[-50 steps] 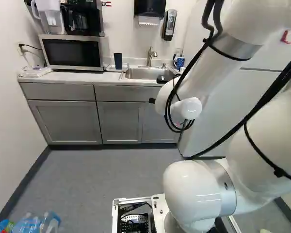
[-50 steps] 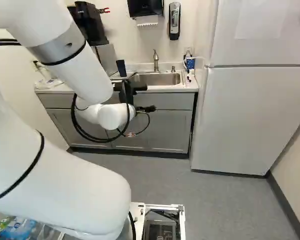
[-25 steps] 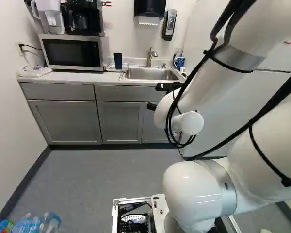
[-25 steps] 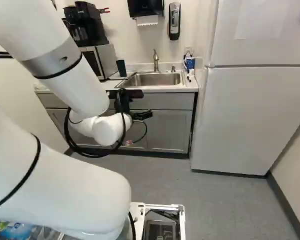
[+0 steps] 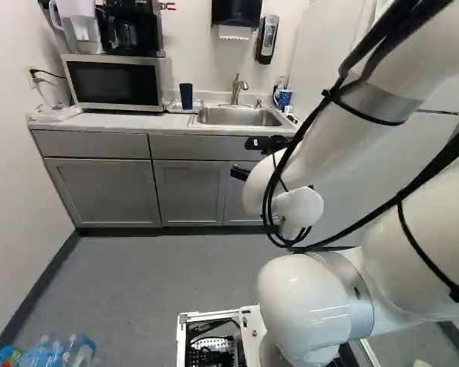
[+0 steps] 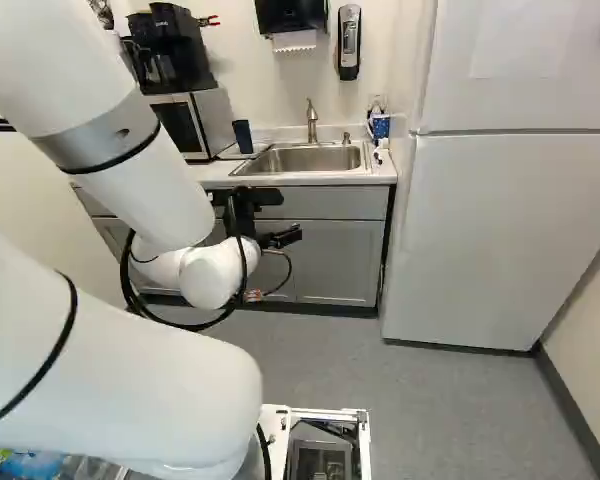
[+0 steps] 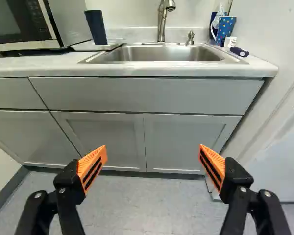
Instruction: Rinse the cup and place it in the tray
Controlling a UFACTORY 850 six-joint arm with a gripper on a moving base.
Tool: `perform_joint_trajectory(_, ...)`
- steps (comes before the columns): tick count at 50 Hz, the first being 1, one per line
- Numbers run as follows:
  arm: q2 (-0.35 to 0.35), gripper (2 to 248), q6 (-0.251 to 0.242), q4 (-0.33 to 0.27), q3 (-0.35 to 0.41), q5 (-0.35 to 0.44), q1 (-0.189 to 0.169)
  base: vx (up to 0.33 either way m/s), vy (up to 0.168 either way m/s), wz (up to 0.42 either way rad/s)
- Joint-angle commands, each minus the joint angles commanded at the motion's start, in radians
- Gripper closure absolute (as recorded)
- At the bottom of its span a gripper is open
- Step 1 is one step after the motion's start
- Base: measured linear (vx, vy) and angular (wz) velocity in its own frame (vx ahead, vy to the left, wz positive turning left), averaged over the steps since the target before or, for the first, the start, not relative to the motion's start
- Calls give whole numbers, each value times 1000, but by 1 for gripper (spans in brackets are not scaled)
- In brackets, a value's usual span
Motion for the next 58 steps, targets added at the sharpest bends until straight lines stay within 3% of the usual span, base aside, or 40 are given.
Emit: perform_joint_trajectory(58,1,3,0,0,4,5,1,0,0,0)
